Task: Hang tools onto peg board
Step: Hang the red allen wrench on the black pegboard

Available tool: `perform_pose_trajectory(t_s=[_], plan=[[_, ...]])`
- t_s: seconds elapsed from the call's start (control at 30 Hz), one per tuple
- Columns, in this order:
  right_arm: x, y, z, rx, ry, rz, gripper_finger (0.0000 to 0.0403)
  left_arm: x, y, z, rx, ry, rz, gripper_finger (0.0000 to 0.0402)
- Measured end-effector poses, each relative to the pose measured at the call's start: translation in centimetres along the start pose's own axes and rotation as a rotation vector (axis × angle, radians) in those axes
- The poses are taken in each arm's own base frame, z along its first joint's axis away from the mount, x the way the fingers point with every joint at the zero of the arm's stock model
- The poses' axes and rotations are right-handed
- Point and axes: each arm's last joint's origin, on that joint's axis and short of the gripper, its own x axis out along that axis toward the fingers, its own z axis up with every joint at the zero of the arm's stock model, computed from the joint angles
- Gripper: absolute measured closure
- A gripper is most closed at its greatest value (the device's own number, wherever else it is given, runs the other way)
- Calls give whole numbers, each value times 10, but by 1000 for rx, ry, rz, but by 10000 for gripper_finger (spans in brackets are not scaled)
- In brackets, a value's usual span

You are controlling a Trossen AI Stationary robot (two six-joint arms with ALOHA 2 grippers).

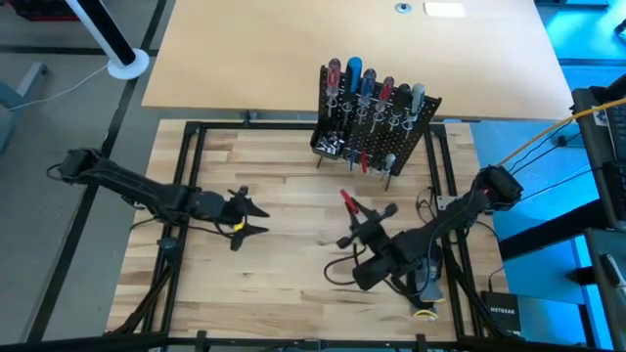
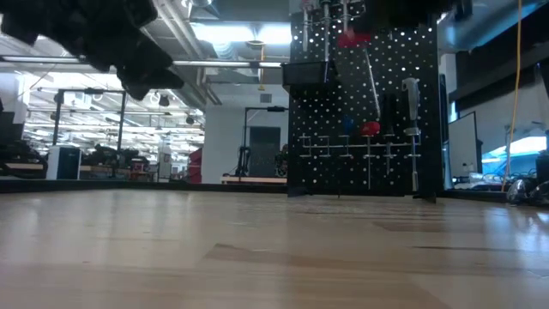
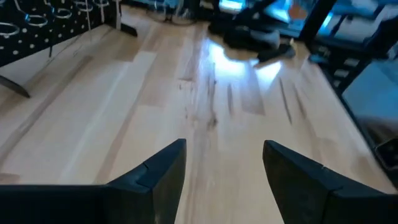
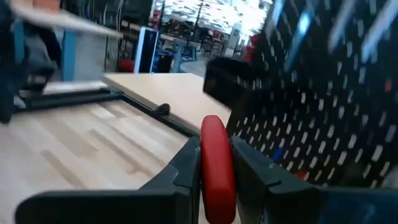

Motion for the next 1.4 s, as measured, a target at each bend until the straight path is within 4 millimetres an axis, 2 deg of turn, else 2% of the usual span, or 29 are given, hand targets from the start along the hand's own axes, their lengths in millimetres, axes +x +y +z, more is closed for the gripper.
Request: perform_pose_trajectory(t_s=[0.17,0.27,0.5,0.8,1.13,1.23,1.4], plan=[[12,-10,-32,261,3,-44,339,3,3,-13,-42,-57,-17,199],[21,-13,-41,321,3,-74,338,3,3,-13,-47,-71,-22,199],[46,-14,-38,409,3,-155,335,3,3,-13,-47,-72,-22,199],[84,-27,-41,553,-6,-285,334,3,4,-14,-46,-66,-20,199],[93,-33,-41,549,-11,-323,334,3,4,-15,-44,-57,-18,199],[90,-35,-28,529,-12,-315,334,3,4,-15,-44,-56,-17,199],[78,-43,-9,400,3,-282,334,3,4,-16,-41,-40,-13,199]])
